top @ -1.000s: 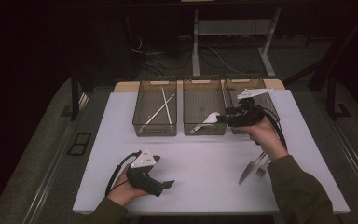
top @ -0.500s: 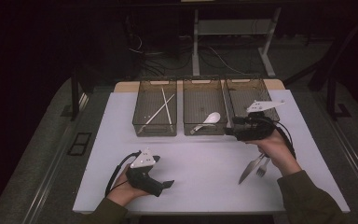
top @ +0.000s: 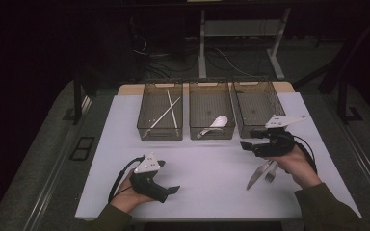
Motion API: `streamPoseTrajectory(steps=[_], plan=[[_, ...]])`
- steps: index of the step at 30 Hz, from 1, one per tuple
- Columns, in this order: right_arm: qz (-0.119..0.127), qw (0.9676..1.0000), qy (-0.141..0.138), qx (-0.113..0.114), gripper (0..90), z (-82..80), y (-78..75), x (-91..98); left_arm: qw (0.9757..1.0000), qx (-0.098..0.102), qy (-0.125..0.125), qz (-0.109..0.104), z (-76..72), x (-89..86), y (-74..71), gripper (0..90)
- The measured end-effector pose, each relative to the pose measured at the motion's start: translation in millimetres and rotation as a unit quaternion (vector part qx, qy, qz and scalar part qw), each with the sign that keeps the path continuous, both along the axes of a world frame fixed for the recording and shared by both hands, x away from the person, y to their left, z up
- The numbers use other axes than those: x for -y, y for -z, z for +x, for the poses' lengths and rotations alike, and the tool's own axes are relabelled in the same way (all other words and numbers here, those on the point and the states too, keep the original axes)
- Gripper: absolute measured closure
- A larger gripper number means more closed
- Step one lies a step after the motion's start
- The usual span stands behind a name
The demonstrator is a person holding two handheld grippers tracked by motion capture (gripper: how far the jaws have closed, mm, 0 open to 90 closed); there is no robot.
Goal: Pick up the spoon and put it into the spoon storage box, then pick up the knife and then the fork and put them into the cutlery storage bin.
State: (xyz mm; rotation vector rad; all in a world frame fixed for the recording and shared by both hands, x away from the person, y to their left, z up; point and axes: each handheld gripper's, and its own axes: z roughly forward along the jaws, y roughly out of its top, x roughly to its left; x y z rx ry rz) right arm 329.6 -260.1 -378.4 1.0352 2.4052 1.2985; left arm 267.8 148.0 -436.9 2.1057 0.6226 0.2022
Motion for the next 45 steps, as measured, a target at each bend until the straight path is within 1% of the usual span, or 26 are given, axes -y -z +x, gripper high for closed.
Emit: streamPoseTrajectory(steps=[3, 6, 9, 16, 22, 24, 27, 28, 31, 34, 37, 38, 42, 45], plan=[[-0.003, 1.0000, 0.004, 0.000, 39.2, -4.2, 3.5, 5.9, 1.0000, -0.002, -0.001, -0.001, -0.5, 0.5, -0.2, 0.0], [-0.013, 0.9999, 0.007, 0.000, 40.8, -8.7, 6.7, 10.9, 1.0000, -0.002, -0.002, -0.001, -0.6, 0.6, -0.2, 0.0], [-0.018, 0.9998, 0.009, -0.005, 42.2, -12.5, 10.1, 16.9, 1.0000, -0.002, -0.002, -0.002, -0.7, 0.5, -0.3, 0.0], [-0.018, 0.9996, 0.015, -0.014, 47.5, -19.6, 15.9, 31.3, 1.0000, -0.001, -0.003, -0.003, -0.7, 0.1, -0.3, 0.0], [-0.013, 0.9991, 0.038, -0.017, 48.2, -22.5, 18.9, 45.5, 1.0000, -0.001, -0.004, -0.004, -0.9, 0.0, -0.7, 0.0], [-0.015, 0.9989, 0.040, -0.020, 50.8, -23.0, 20.1, 50.8, 1.0000, -0.001, -0.003, -0.004, -1.1, 0.2, -0.7, 0.0], [-0.018, 0.9982, 0.051, -0.025, 50.7, -23.5, 22.4, 58.3, 1.0000, -0.001, -0.004, -0.004, -1.2, 0.2, -0.6, 0.0], [-0.022, 0.9980, 0.054, -0.023, 51.5, -23.3, 23.2, 60.9, 1.0000, -0.001, -0.004, -0.004, -1.3, 0.1, -0.7, 0.0], [-0.023, 0.9972, 0.066, -0.025, 56.5, -21.6, 23.7, 68.8, 1.0000, -0.001, -0.004, -0.004, -1.2, 0.1, -0.8, 0.0], [-0.032, 0.9962, 0.080, -0.015, 62.0, -17.9, 24.6, 76.4, 1.0000, -0.001, -0.003, -0.003, -1.3, 0.1, -0.8, 0.0], [-0.036, 0.9947, 0.095, -0.018, 68.7, -14.8, 25.9, 82.4, 1.0000, -0.001, -0.003, -0.002, -1.1, 0.1, -0.7, 0.0], [-0.040, 0.9945, 0.096, -0.014, 71.0, -13.2, 26.7, 84.5, 1.0000, -0.001, -0.003, -0.002, -1.1, 0.2, -0.8, 0.0], [-0.048, 0.9927, 0.110, -0.017, 79.0, -6.8, 29.7, 91.4, 1.0000, -0.001, -0.003, -0.002, -1.2, 0.3, -0.7, 0.0], [-0.055, 0.9911, 0.118, -0.025, 84.8, -0.6, 33.6, 95.4, 1.0000, -0.002, -0.003, -0.001, -1.0, 0.3, -0.5, 0.0]])
